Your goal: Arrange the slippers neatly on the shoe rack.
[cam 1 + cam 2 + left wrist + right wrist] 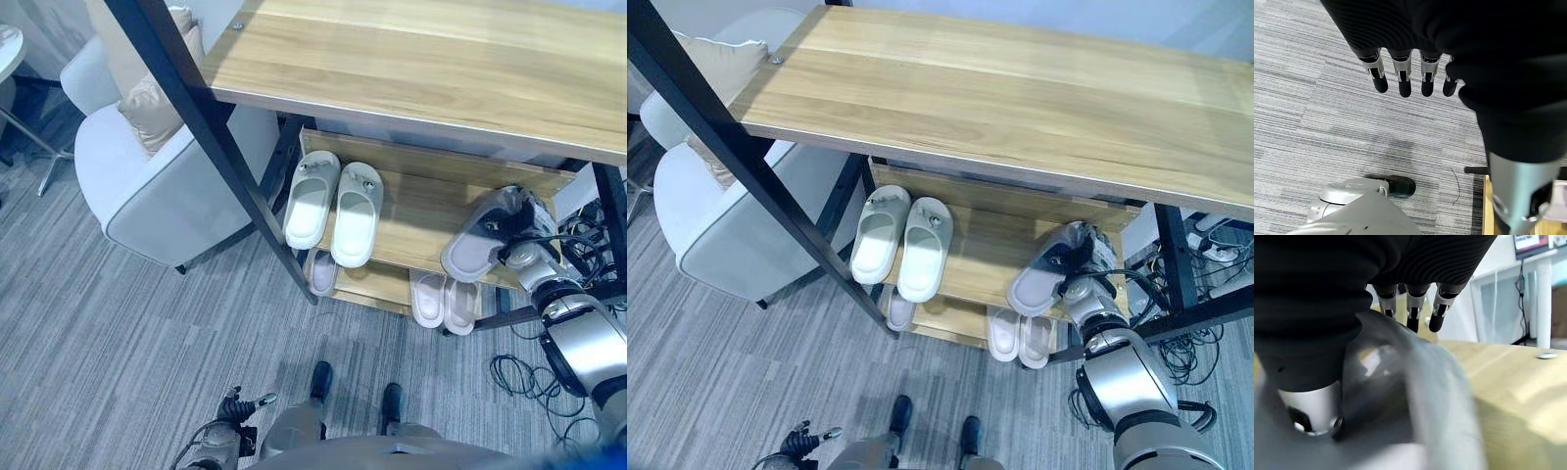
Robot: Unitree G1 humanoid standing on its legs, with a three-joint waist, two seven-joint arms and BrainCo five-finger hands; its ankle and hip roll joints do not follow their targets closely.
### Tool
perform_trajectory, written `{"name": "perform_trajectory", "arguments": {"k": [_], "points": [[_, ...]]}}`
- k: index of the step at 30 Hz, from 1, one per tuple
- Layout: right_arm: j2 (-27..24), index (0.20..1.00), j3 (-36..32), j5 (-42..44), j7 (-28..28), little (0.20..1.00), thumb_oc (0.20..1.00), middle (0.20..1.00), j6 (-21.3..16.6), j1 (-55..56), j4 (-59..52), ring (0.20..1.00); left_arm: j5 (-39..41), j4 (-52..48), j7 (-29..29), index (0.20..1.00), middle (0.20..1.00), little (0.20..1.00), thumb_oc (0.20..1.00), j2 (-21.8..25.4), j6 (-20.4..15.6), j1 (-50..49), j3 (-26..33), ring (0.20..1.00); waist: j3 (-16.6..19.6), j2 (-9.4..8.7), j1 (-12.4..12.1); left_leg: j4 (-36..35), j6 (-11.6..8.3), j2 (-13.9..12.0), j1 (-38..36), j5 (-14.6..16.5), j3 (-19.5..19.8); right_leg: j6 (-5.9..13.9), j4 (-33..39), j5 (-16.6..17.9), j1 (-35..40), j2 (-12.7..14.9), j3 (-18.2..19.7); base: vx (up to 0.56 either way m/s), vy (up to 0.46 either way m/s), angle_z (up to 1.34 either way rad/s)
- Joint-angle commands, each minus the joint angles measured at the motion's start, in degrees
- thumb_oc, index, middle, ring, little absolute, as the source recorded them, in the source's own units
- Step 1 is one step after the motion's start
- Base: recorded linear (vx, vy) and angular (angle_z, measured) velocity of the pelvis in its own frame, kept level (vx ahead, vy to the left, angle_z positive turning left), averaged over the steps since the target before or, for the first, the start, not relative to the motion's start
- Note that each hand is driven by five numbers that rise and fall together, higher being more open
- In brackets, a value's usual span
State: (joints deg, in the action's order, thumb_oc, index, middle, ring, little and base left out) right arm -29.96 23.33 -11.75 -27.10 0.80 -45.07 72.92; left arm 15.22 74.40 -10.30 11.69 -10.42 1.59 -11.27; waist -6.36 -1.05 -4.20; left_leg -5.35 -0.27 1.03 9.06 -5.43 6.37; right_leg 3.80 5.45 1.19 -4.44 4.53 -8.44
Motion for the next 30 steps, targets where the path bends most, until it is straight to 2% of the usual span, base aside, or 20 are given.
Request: {"name": "perform_trajectory", "arguments": {"k": [1, 6, 9, 10, 14, 19, 23, 25, 26, 27, 28, 30], "points": [[-1.65, 0.200, 2.44, -2.60, -0.46, 0.200, 0.200, 0.200, 0.48, -4.19, 2.46, 0.200, 1.81, 2.56, -0.50, 1.000, 1.000, 1.000, 1.000, 0.02, -0.91, 3.07, -2.76, 1.000, 0.00, -1.46, -1.34, 0.35, -2.21, 0.26, -2.45, 5.56, 1.25, 4.44, -0.45, -0.41, 1.28, 3.56, -0.30, 0.00, 0.000, 0.00], [-0.04, 0.200, 2.20, -3.23, -2.09, 0.200, 0.200, 0.200, 0.26, -2.63, -0.24, 0.200, 1.48, 3.00, -0.48, 1.000, 1.000, 1.000, 1.000, -0.02, -0.41, 3.50, -2.28, 1.000, 0.25, -1.63, -0.84, 0.35, -2.07, 0.13, -3.05, 5.96, 1.04, 4.45, -0.45, -0.51, 1.69, 3.61, -0.21, 0.00, 0.000, 0.00], [-1.03, 0.200, 0.96, -6.64, -4.04, 0.200, 0.200, 0.200, -0.57, 3.36, -16.49, 0.200, 0.54, 2.80, -0.88, 1.000, 1.000, 1.000, 1.000, -0.45, 0.16, 3.16, -0.26, 1.000, 0.72, -1.67, 0.19, 0.35, -1.91, -0.22, -4.66, 6.78, 0.55, 4.39, -0.45, -0.73, 2.84, 3.54, 0.28, 0.00, 0.000, 0.00], [-3.52, 0.200, -0.68, -10.21, -3.34, 0.200, 0.200, 0.200, -1.39, 9.37, -29.34, 0.200, -0.40, 2.34, -0.91, 1.000, 1.000, 1.000, 1.000, -0.42, 0.40, 2.55, 1.36, 1.000, 1.10, -1.72, 0.78, 0.35, -1.81, -0.52, -5.73, 7.37, 0.16, 4.28, -0.45, -1.03, 3.55, 3.34, 0.74, 0.01, -0.019, -0.05], [-6.82, 0.200, -4.88, -15.16, 0.19, 0.200, 0.200, 0.200, -4.01, 21.84, -49.04, 0.200, -2.49, 1.97, -0.69, 1.000, 1.000, 1.000, 1.000, -0.50, 1.03, 1.65, 4.71, 1.000, 2.07, -1.59, 2.21, 0.35, -1.79, -1.33, -7.78, 8.33, -0.96, 4.05, -0.45, -1.71, 4.75, 2.95, 1.54, 0.01, -0.059, -0.22], [-7.05, 0.200, -8.56, -18.77, 3.53, 0.200, 0.200, 0.200, -6.43, 34.02, -62.32, 0.200, -3.35, 1.38, -0.07, 1.000, 1.000, 1.000, 1.000, -1.55, 0.88, -0.45, 6.64, 1.000, 3.19, -0.72, 3.38, 0.35, -1.83, -2.08, -10.06, 9.11, -1.42, 3.52, -0.45, -2.63, 6.43, 2.36, 2.05, 0.01, -0.077, -0.15], [-8.64, 0.200, -8.50, -20.59, 7.03, 0.200, 0.200, 0.200, -9.85, 41.87, -69.34, 0.200, -3.63, 0.32, 0.27, 1.000, 1.000, 1.000, 1.000, -1.19, 0.84, -2.55, 8.15, 1.000, 3.29, -0.35, 3.46, 1.96, -1.93, -3.89, -12.75, 9.91, -0.94, 1.71, -3.44, -5.74, 8.79, 0.78, 2.50, 0.01, -0.152, -0.05], [-9.14, 0.200, -7.11, -18.56, 8.17, 0.200, 0.200, 0.200, -12.03, 44.22, -71.87, 0.200, -2.53, -0.19, -0.01, 1.000, 1.000, 1.000, 1.000, -1.16, 0.43, -2.71, 8.50, 1.000, 2.19, -0.86, 2.85, 1.28, -3.08, -5.12, -13.00, 8.14, 0.43, 0.88, -3.89, -6.83, 9.81, -0.27, 0.40, -0.14, -0.165, 0.13], [-9.57, 0.200, -6.79, -17.61, 8.53, 0.200, 0.200, 0.200, -13.07, 45.21, -72.70, 0.200, -2.80, -0.75, -0.21, 1.000, 1.000, 1.000, 1.000, -1.52, 0.13, -1.53, 7.55, 1.000, 0.58, -1.26, 3.37, 1.99, -3.71, -5.34, -10.63, 7.30, 0.34, 0.50, -4.94, -7.65, 9.22, 0.20, -2.43, -0.32, -0.062, 0.82], [-9.90, 0.200, -6.55, -17.70, 8.85, 0.200, 0.200, 0.200, -13.52, 46.68, -72.48, 0.200, -3.42, -1.76, -0.65, 1.000, 1.000, 1.000, 1.000, -2.09, -0.33, -0.44, 6.54, 1.000, -0.08, -1.47, 4.59, 2.90, -3.69, -6.11, -7.74, 6.32, -3.26, 0.60, -5.10, -7.53, 8.39, 1.13, -5.09, -0.28, 0.025, 1.81], [-9.76, 0.200, -6.32, -17.92, 9.25, 0.200, 0.200, 0.200, -14.11, 48.15, -72.62, 0.200, -3.58, -2.18, -0.83, 1.000, 1.000, 1.000, 1.000, -2.81, -0.56, -0.48, 5.90, 1.000, -0.27, -1.34, 4.72, 3.96, -3.51, -6.25, -6.39, 6.06, -5.84, 0.84, -5.57, -7.06, 7.88, 1.66, -6.21, -0.15, 0.052, 1.79], [-9.85, 0.200, -6.08, -18.10, 9.62, 0.200, 0.200, 0.200, -14.47, 49.01, -73.03, 0.200, -3.78, -2.18, -0.89, 1.000, 1.000, 1.000, 1.000, -3.06, -0.58, -0.64, 5.71, 1.000, -0.20, -1.41, 4.80, 4.33, -3.39, -6.18, -6.23, 6.21, -6.49, 0.89, -5.80, -6.91, 7.83, 1.80, -6.43, 0.00, 0.056, 0.78]]}}
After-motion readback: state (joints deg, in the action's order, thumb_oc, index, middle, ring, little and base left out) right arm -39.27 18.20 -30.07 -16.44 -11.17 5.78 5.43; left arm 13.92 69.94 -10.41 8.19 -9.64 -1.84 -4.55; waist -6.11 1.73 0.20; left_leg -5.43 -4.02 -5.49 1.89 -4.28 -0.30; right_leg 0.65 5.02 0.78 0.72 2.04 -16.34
